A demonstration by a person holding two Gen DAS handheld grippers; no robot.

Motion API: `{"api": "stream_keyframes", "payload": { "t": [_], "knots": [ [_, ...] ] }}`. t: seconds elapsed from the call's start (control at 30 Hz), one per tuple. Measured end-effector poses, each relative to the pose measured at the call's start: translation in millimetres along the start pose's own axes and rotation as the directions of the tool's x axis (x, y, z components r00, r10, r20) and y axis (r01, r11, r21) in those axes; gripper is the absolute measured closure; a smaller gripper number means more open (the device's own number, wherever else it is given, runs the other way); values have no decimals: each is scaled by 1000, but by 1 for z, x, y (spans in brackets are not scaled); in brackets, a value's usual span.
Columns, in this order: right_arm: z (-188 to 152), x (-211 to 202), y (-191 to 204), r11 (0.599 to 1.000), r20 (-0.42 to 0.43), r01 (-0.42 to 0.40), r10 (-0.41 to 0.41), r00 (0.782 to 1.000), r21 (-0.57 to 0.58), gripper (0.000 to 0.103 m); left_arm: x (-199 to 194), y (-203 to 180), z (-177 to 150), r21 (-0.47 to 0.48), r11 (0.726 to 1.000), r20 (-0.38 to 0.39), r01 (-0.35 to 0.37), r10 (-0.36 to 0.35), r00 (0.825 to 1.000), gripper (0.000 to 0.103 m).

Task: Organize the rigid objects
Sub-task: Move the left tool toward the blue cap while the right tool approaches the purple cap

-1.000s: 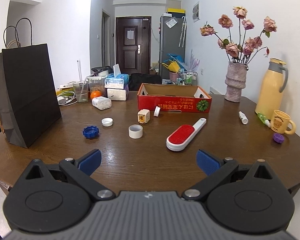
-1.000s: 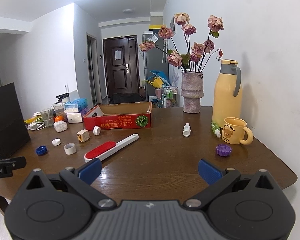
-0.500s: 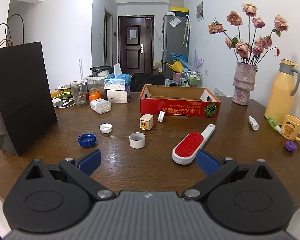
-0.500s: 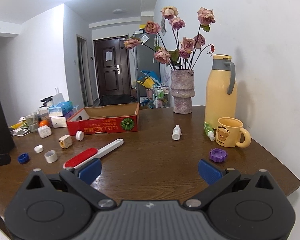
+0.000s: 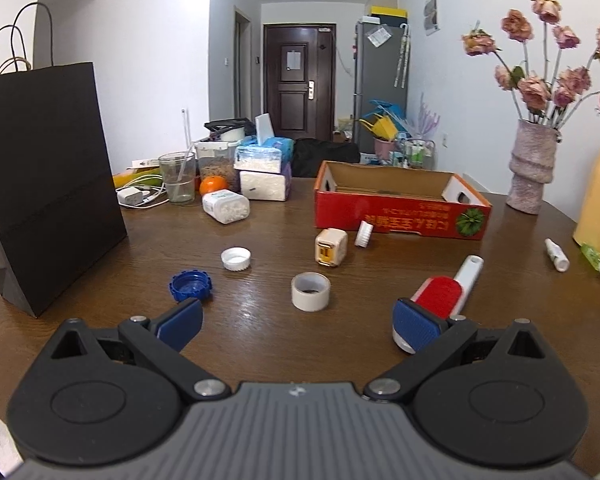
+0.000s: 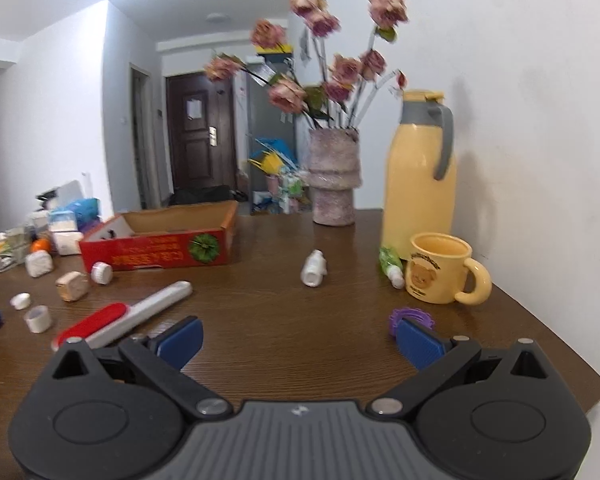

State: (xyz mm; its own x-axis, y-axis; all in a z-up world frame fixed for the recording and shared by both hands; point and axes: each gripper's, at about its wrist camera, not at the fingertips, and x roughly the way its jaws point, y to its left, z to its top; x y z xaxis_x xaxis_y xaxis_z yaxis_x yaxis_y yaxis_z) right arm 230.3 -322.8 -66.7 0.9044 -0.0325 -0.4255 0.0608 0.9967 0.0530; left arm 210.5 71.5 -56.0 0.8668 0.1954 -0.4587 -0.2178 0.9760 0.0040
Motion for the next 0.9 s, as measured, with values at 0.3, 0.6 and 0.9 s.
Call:
{"api": "stream_keyframes", "payload": {
  "t": [0.3, 0.6, 0.9],
  "knots": [
    [-3, 63, -31, 994, -62, 97, -94, 994, 56, 0, 35, 22, 6, -27, 999, 6, -45, 45, 999, 0],
    [-7, 126, -66, 974, -139, 215, -203, 969, 76, 0, 65, 51, 7, -61, 993, -25, -106, 104, 994, 0],
    [-6, 160, -88, 959, -182, 272, -254, 950, 79, 1, 90, 77, 11, -80, 984, -44, -160, 157, 987, 0]
  ]
}}
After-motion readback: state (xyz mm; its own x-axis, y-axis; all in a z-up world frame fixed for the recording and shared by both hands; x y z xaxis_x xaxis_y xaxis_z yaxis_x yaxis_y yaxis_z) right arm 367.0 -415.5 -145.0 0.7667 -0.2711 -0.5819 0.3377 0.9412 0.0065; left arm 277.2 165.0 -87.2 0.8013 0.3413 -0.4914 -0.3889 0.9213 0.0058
